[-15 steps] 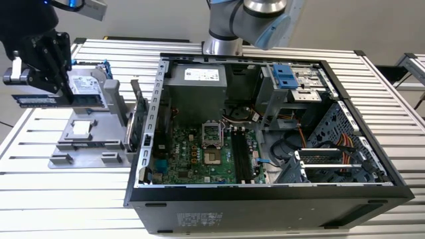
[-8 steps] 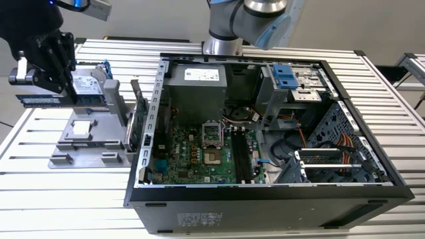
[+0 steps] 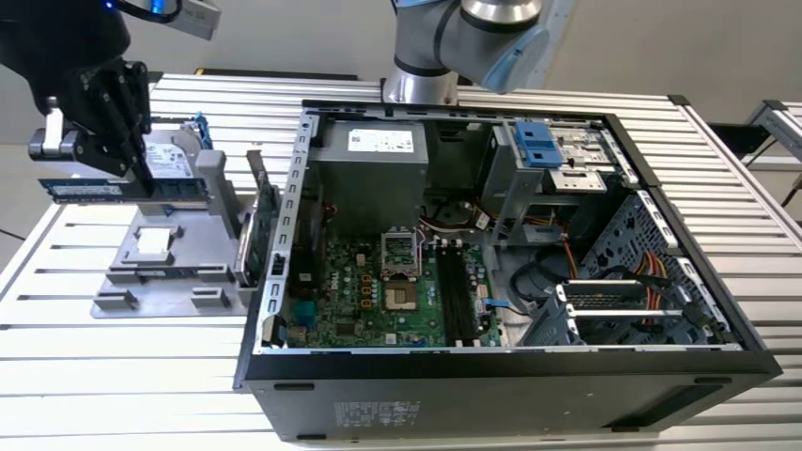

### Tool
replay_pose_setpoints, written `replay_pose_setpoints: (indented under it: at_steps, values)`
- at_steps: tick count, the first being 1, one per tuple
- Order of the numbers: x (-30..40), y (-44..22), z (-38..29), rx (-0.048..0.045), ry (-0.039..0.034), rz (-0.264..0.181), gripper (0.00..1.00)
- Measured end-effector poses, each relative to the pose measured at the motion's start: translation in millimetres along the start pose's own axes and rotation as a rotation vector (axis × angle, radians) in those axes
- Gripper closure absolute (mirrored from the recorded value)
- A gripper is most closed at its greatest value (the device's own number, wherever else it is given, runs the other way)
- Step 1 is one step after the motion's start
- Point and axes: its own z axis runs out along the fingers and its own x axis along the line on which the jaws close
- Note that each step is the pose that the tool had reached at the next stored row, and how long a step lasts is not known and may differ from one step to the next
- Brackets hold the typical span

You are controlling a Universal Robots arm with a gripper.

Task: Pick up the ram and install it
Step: 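Pick up the ram and move it above insertion slot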

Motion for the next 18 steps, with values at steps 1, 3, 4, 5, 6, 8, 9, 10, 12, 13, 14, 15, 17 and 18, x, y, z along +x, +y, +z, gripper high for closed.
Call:
replay_pose_setpoints:
  at_steps: [1, 3, 4, 5, 6, 8, 9, 10, 12, 13, 14, 15, 17, 18]
  values:
    - [0.0, -0.8, 0.0, -0.0001, 0.0000, 0.000, 1.00]
    - [0.0, -2.1, -0.1, -0.0001, 0.0000, 0.000, 1.00]
    - [0.1, -2.7, 0.0, 0.0000, 0.0000, 0.000, 1.00]
    - [0.1, -3.3, 0.0, 0.0000, 0.0000, 0.000, 1.00]
    - [0.0, -4.0, -0.1, -0.0001, 0.0000, 0.000, 1.00]
    - [0.0, -5.3, -0.1, -0.0001, 0.0000, 0.000, 1.00]
    - [0.0, -6.0, 0.0, 0.0000, -0.0001, 0.000, 1.00]
    - [0.1, -6.8, -0.1, 0.0000, 0.0000, 0.000, 1.00]
    - [0.1, -8.5, -0.1, -0.0001, 0.0000, 0.000, 1.00]
    - [0.1, -9.4, -0.1, 0.0000, 0.0000, 0.000, 1.00]
    - [0.2, -10.5, -0.1, 0.0000, -0.0001, 0.000, 1.00]
    - [0.2, -11.6, -0.1, 0.0000, 0.0000, 0.000, 1.00]
    - [0.2, -14.0, -0.1, 0.0001, -0.0001, 0.000, 1.00]
    - [0.3, -15.1, -0.1, 0.0000, 0.0000, 0.000, 1.00]
